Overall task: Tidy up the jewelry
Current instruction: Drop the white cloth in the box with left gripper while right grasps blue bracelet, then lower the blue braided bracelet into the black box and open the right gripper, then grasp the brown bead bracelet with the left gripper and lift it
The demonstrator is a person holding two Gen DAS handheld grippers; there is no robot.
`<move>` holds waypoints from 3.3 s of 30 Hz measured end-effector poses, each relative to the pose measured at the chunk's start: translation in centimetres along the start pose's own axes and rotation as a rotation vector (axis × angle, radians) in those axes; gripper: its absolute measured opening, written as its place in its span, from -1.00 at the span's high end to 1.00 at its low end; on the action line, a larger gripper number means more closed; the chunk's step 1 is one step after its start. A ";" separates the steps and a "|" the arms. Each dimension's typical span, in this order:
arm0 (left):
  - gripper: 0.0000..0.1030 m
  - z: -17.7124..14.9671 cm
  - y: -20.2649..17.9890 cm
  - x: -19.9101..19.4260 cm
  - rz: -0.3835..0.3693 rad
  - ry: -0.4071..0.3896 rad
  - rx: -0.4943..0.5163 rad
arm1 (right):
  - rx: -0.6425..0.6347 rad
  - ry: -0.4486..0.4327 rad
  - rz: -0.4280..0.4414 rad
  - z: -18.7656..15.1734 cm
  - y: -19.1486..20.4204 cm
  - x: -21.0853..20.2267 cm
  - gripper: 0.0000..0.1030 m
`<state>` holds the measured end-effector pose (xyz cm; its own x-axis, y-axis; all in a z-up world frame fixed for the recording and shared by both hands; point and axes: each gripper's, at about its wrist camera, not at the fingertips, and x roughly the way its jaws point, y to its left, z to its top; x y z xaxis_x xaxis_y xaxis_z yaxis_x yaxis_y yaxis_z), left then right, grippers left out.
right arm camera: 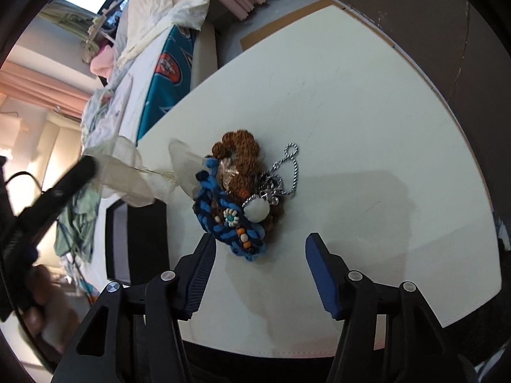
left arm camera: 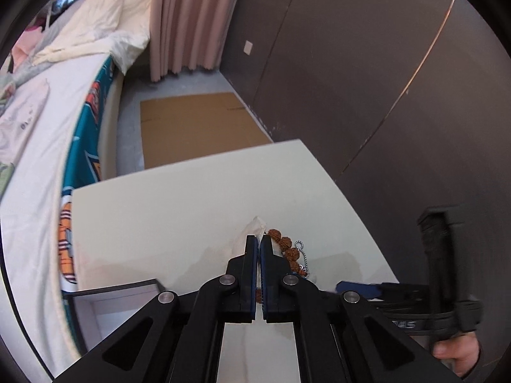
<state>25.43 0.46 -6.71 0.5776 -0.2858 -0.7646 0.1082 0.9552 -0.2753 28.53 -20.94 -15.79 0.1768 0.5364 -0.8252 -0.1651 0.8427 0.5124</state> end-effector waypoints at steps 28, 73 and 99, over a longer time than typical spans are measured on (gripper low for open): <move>0.98 -4.5 6.3 -9.8 0.059 -0.128 -0.093 | -0.124 -0.188 0.151 -1.7 7.3 -3.2 0.76; -0.69 -4.0 4.7 -8.8 0.049 -0.149 -0.055 | -0.056 -0.288 0.174 -0.9 3.5 -7.3 -0.55; -0.03 -0.9 -4.2 5.9 -0.006 0.108 0.074 | 0.141 -0.240 0.122 0.9 -5.9 -6.8 -0.55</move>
<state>27.66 -5.26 -10.57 0.4871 -0.2945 -0.8222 0.1731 0.9553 -0.2396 29.15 -29.54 -13.05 0.3913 0.6151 -0.6845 -0.0654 0.7605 0.6460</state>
